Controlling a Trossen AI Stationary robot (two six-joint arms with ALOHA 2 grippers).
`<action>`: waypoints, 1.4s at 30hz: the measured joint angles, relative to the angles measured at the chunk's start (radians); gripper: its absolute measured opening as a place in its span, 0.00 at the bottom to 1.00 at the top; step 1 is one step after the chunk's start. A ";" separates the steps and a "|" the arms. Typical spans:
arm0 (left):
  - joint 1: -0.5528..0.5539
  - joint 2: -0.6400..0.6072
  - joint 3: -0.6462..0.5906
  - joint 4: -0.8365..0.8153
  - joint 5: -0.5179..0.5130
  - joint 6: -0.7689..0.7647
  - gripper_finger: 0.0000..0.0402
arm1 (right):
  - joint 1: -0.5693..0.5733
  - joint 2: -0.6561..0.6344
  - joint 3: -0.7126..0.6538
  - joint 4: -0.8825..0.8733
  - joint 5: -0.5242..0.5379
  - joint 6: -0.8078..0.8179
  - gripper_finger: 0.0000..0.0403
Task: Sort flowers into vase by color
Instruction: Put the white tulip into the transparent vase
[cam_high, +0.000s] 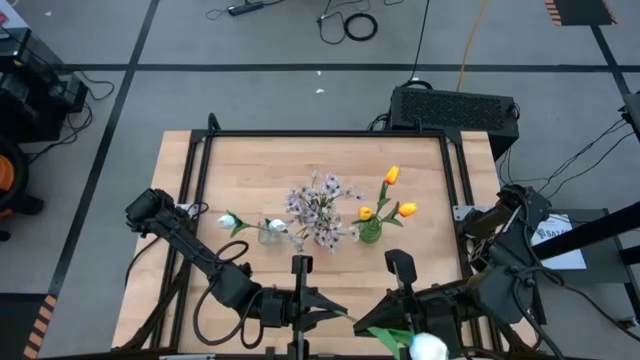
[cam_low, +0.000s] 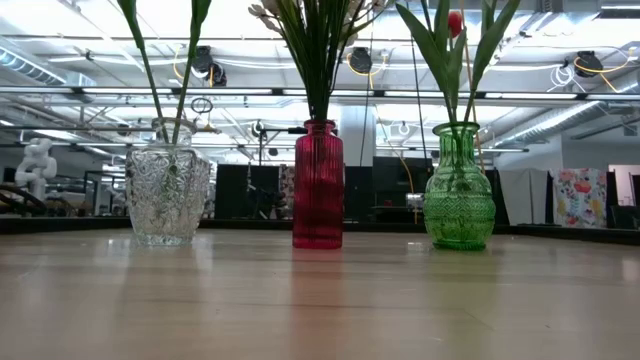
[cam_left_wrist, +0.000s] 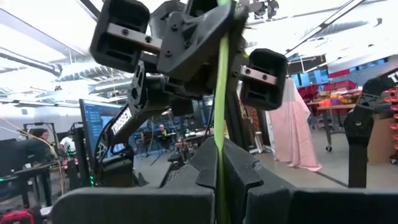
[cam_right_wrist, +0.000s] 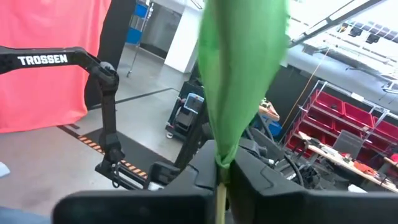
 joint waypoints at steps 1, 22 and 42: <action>0.000 0.000 0.000 -0.003 0.000 0.000 0.02 | 0.000 0.000 0.000 0.000 0.001 0.000 0.02; -0.147 -0.068 0.001 -0.265 -0.507 -0.103 0.65 | -0.031 -0.043 -0.001 -0.468 0.106 0.571 0.01; 0.041 0.010 0.000 -0.617 -0.176 -0.597 0.65 | -0.051 0.086 -0.001 -0.694 0.056 0.945 0.02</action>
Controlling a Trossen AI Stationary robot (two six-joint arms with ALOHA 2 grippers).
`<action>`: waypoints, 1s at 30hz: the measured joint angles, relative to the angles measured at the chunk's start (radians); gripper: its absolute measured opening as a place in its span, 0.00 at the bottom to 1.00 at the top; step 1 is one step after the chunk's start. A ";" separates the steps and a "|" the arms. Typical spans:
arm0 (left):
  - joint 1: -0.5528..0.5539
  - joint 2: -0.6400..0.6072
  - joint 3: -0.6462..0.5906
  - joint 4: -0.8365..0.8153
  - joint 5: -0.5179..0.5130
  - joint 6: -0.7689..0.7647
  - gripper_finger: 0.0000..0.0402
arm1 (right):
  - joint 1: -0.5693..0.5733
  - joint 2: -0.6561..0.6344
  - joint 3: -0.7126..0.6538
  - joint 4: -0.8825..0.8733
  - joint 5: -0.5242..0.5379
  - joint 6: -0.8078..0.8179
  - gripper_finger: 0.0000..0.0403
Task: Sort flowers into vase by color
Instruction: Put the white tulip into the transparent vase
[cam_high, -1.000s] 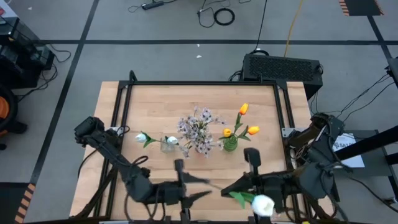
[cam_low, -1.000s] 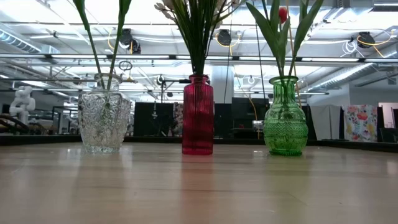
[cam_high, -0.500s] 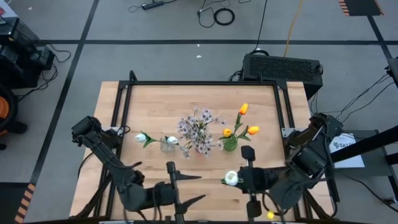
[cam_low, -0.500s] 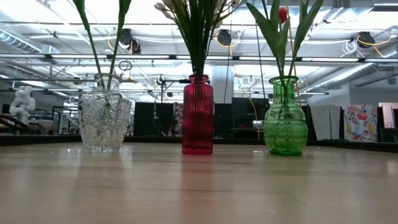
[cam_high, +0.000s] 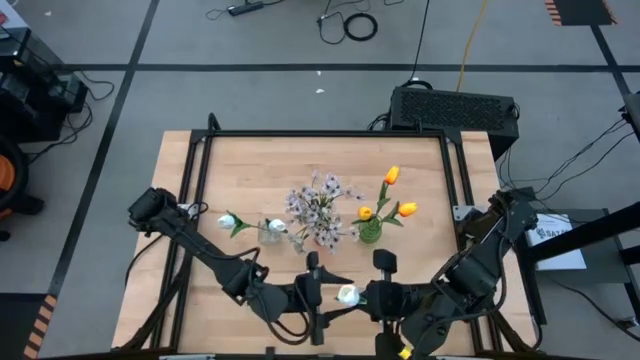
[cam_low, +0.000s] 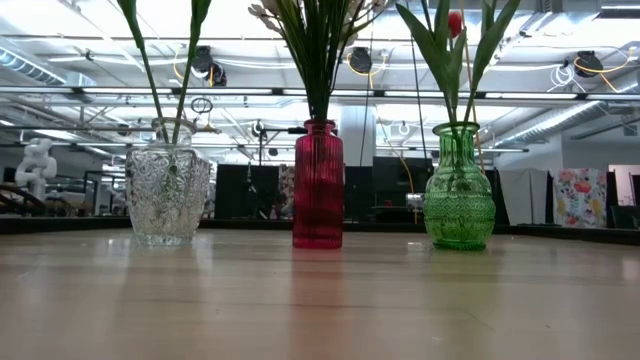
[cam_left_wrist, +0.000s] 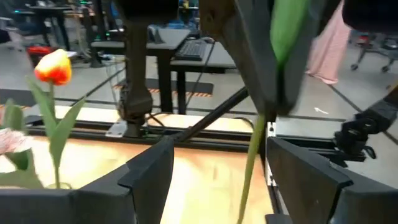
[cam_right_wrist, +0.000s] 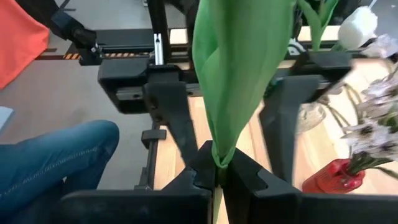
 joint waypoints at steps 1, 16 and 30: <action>0.001 0.000 0.000 0.002 0.012 0.000 0.65 | 0.000 0.005 0.000 0.001 -0.003 0.003 0.02; -0.001 0.000 0.000 0.039 0.165 0.067 0.48 | -0.015 0.029 0.001 0.012 0.017 0.001 0.02; 0.012 0.000 0.000 0.045 0.160 0.082 0.24 | -0.015 0.028 0.001 0.011 0.020 -0.001 0.02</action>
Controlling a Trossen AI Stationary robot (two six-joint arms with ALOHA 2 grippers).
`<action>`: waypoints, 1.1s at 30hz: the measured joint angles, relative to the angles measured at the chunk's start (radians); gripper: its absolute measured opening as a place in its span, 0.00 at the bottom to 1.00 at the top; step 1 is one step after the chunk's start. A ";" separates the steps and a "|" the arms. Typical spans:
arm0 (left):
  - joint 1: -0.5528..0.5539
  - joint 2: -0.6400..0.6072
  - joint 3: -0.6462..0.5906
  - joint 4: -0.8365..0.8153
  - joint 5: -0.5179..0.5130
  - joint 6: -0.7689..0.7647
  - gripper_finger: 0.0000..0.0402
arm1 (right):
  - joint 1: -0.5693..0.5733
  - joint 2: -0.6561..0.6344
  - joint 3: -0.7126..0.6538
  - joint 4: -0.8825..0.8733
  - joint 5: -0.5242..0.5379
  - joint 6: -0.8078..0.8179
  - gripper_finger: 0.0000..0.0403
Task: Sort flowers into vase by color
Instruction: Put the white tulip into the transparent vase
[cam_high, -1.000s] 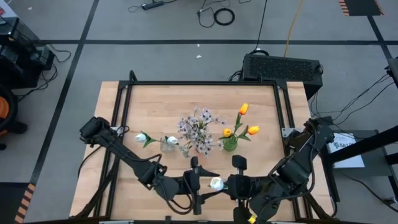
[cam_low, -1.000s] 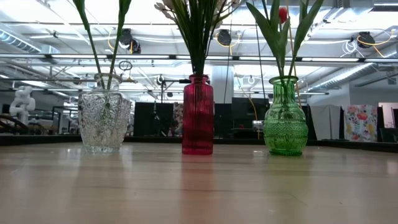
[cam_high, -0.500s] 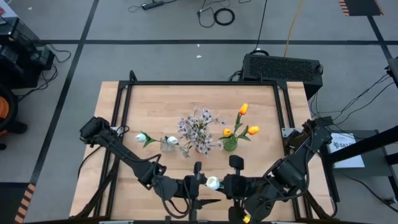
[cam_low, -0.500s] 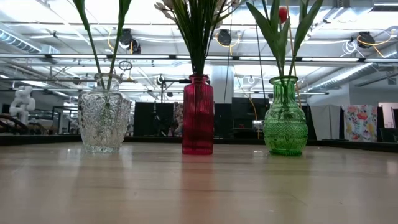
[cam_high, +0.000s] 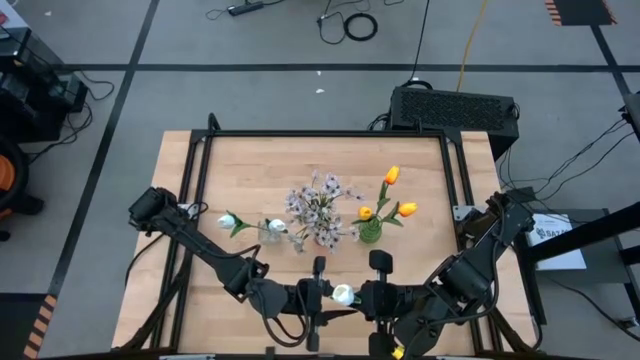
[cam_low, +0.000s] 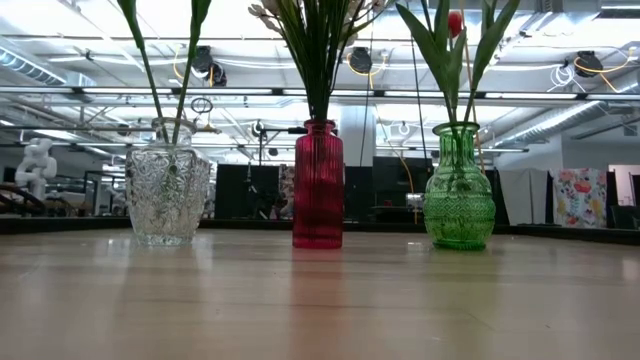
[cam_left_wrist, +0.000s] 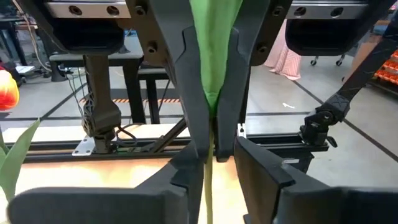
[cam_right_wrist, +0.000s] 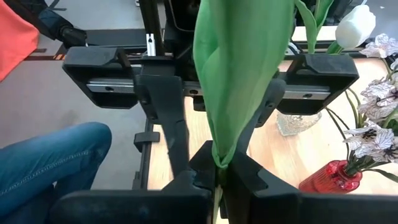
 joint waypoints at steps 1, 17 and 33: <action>0.000 0.000 0.000 0.000 0.000 0.007 0.23 | 0.000 0.000 0.000 0.000 0.000 0.000 0.02; -0.013 -0.008 0.000 -0.034 -0.025 0.044 0.03 | 0.026 -0.007 0.000 -0.009 0.015 -0.005 0.26; -0.142 -0.215 0.002 -0.356 -0.090 0.033 0.03 | 0.208 -0.107 0.000 -0.120 0.161 0.052 0.47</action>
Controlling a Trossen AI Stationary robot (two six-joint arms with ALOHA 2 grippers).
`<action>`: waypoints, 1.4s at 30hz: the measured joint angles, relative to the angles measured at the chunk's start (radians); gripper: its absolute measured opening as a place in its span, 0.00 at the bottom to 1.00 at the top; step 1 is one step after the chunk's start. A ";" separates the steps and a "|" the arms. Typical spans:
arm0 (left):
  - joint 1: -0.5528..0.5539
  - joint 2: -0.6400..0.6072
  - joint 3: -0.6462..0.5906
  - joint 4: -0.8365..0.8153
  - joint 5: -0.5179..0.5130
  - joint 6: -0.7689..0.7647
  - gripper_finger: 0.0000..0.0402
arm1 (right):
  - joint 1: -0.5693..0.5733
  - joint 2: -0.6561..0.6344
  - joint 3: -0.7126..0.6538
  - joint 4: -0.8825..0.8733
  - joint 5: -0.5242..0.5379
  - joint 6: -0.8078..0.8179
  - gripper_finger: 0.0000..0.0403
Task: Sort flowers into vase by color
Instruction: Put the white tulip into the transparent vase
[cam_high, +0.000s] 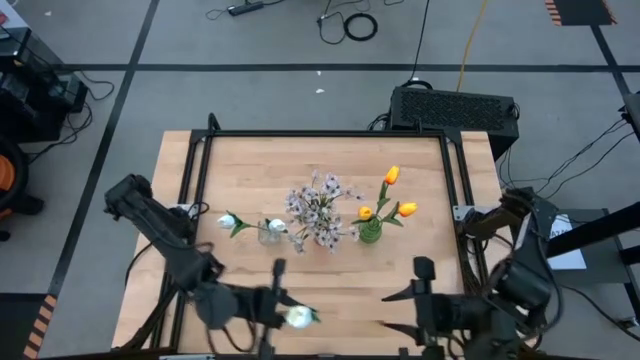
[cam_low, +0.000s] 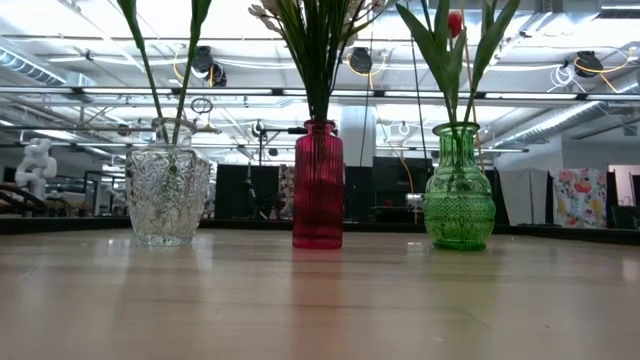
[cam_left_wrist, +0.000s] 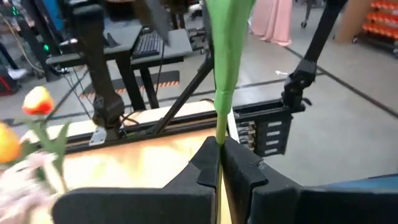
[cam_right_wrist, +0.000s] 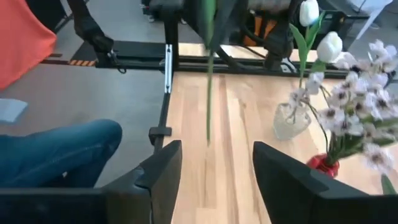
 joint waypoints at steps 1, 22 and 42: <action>-0.004 -0.030 0.000 -0.037 -0.001 -0.018 0.03 | 0.013 0.001 0.000 -0.017 0.012 0.017 0.47; 0.166 -0.607 0.000 -0.660 -0.109 -0.343 0.03 | 0.101 0.121 -0.001 -0.020 0.299 0.041 0.42; 0.614 -0.637 -0.165 -0.696 0.204 -0.331 0.03 | 0.099 0.119 -0.001 -0.018 0.342 0.030 0.42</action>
